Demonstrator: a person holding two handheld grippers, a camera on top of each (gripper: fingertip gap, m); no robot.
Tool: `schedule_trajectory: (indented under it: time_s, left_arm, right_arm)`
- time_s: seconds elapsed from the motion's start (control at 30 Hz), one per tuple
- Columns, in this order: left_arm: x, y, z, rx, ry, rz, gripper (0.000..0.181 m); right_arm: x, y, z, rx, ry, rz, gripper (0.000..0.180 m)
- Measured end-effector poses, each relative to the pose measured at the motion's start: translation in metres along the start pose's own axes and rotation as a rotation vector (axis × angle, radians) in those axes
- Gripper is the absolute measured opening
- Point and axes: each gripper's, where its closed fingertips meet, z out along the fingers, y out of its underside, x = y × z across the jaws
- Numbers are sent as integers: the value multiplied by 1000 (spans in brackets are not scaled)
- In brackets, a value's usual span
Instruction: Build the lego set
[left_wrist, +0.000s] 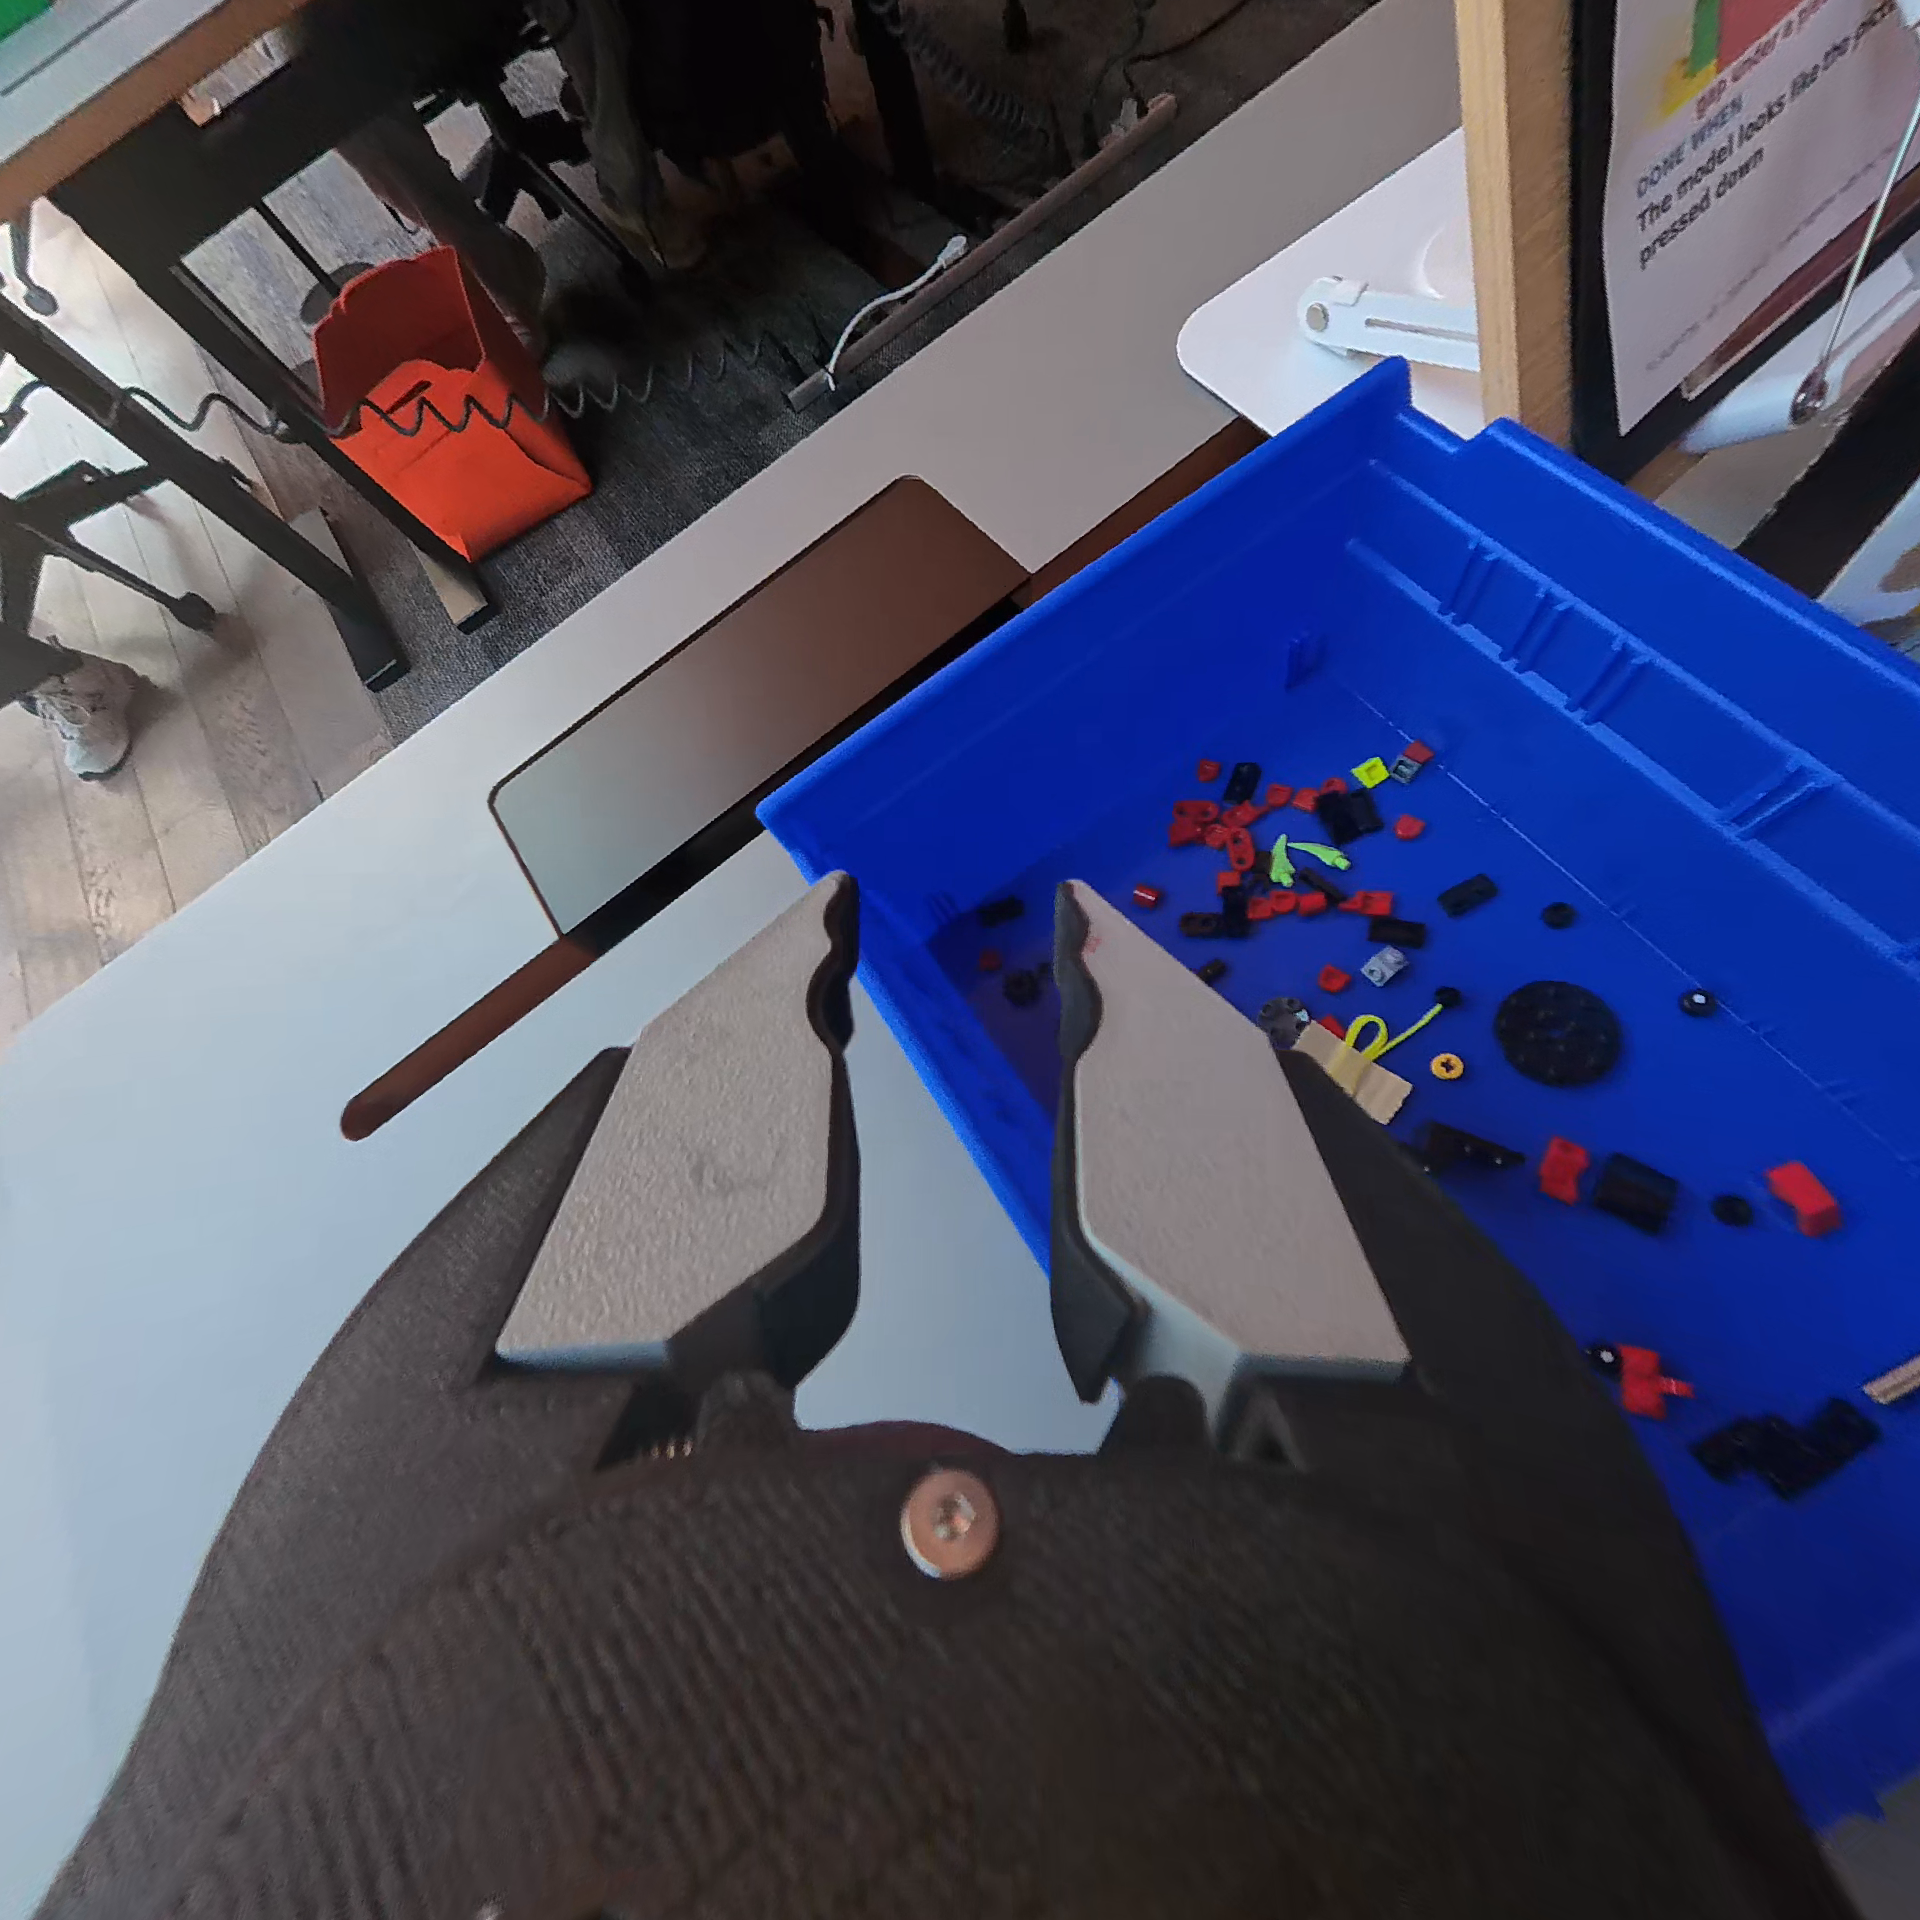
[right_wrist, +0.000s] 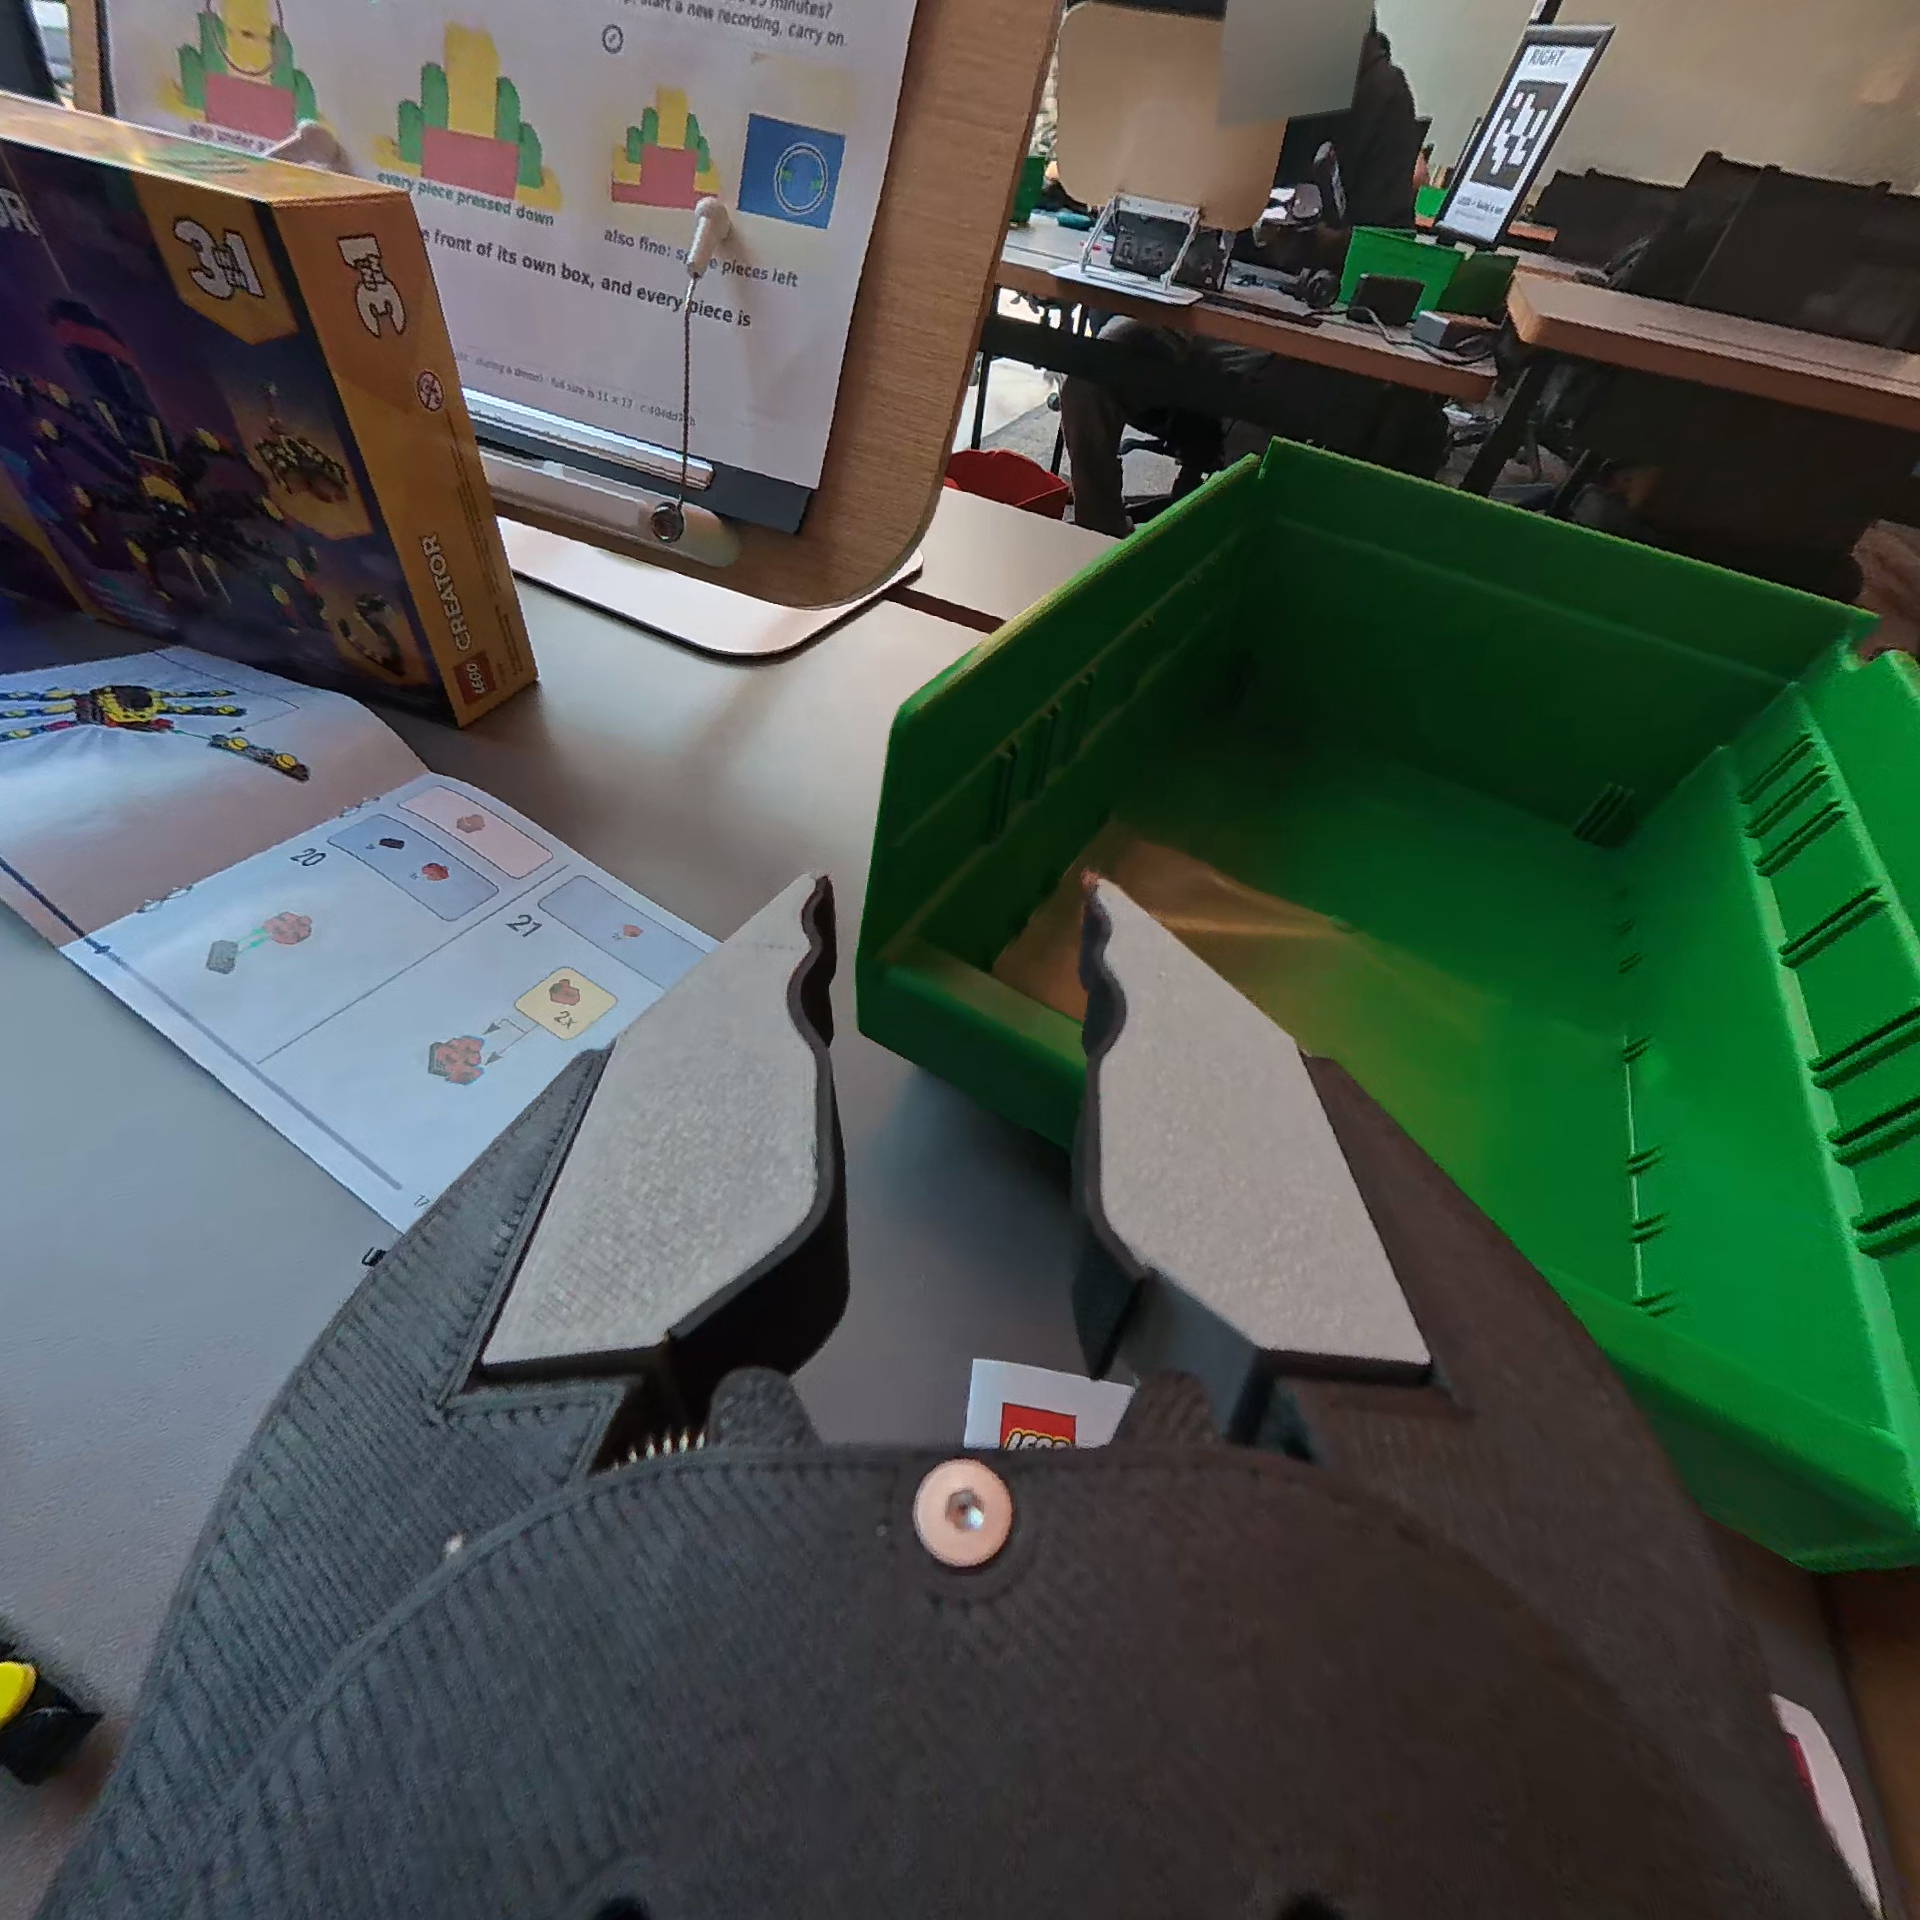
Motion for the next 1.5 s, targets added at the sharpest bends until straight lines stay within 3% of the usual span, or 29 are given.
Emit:
schedule_trajectory:
  time_s: [1.1, 1.37, 1.5]
  left_arm:
    - [14, -14, -8, 49, 33, 31, 34]
    - [39, -54, -19, 267, 158, -2, 28]
    - [49, -57, -21, 282, 224, -23, 24]
  right_arm:
    - [6, 6, 4, -43, 56, -6, 38]
    - [7, 5, 8, -49, 84, -54, 29]
    - [6, 7, 10, -66, 91, -64, 26]
